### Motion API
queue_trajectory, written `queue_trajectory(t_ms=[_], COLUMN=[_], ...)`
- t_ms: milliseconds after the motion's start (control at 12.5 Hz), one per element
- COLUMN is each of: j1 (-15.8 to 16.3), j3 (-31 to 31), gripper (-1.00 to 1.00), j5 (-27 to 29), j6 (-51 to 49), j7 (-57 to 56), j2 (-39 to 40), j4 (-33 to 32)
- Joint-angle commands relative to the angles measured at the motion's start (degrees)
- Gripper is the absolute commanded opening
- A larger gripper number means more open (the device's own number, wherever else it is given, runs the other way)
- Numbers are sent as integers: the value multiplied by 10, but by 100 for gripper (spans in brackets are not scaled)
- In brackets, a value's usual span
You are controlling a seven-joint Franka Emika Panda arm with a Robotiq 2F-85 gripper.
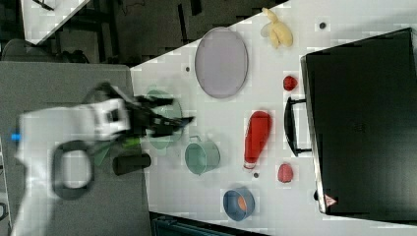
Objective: Pick ketchup from plate and place it on table.
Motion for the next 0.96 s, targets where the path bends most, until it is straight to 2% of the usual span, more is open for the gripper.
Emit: queue_trajectory(t_ms=[80,400,960], j1=[0,0,0], j3=[3,1,1], gripper=[100,100,100], j5=[6,6,6], j6=[-103,-247,-252], j7=[48,48,48], j2=[-13,-14,-12], j4=[77,159,159])
